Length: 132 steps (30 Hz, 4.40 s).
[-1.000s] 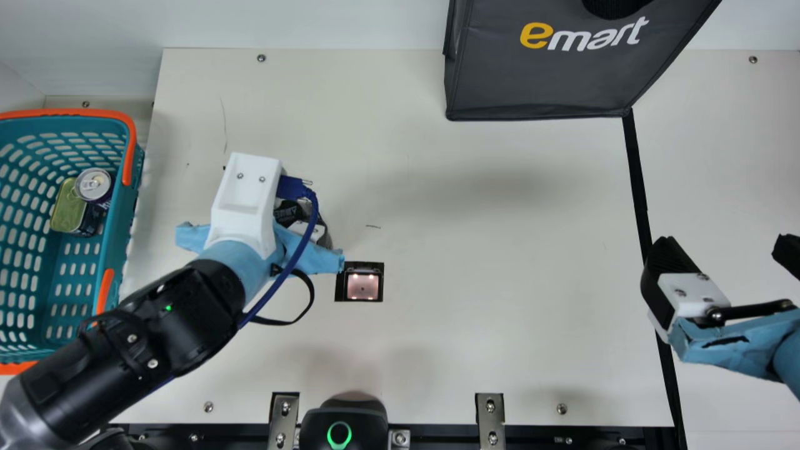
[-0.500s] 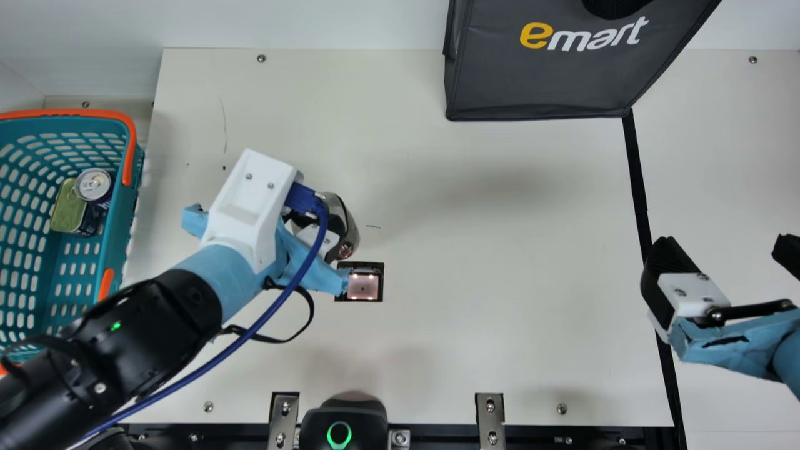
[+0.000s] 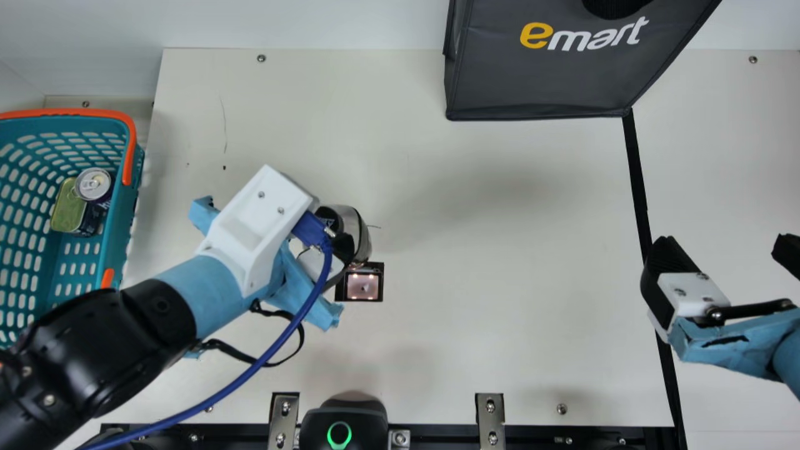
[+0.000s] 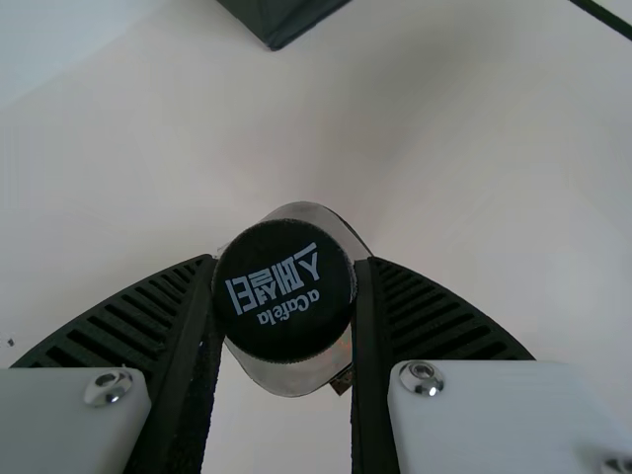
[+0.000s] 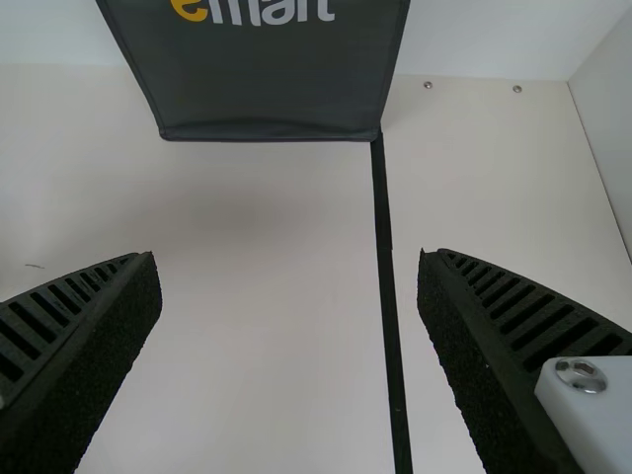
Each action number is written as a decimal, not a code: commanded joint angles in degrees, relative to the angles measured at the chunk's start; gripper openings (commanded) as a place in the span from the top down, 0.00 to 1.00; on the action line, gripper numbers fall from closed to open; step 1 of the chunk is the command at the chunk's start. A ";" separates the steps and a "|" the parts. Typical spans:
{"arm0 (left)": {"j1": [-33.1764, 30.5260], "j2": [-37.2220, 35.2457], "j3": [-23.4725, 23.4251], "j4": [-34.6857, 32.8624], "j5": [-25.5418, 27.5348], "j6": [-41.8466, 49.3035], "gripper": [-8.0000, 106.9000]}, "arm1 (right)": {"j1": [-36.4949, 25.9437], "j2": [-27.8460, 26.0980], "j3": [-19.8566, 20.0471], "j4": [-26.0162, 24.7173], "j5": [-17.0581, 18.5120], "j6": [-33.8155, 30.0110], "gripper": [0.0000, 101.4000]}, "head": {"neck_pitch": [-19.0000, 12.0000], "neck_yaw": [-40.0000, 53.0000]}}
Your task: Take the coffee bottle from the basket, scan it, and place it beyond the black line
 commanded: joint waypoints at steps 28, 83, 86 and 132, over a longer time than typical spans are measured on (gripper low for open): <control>9.82 0.09 -0.49 -26.43 3.89 49.25 0.84 | 0.00 0.00 0.00 0.00 0.05 0.00 0.10 | -0.96 0.09; 18.27 10.22 -0.16 -42.56 11.90 89.03 0.84 | 0.00 0.00 0.00 0.00 0.05 0.00 0.10 | -0.96 0.09; 18.08 10.39 0.27 -42.76 11.60 88.97 0.84 | 0.00 0.00 0.00 0.00 0.05 0.00 0.10 | -0.96 0.09; 20.71 8.39 0.86 -42.46 10.19 82.54 0.15 | 0.00 0.00 0.00 0.00 0.05 0.00 0.10 | -0.96 0.09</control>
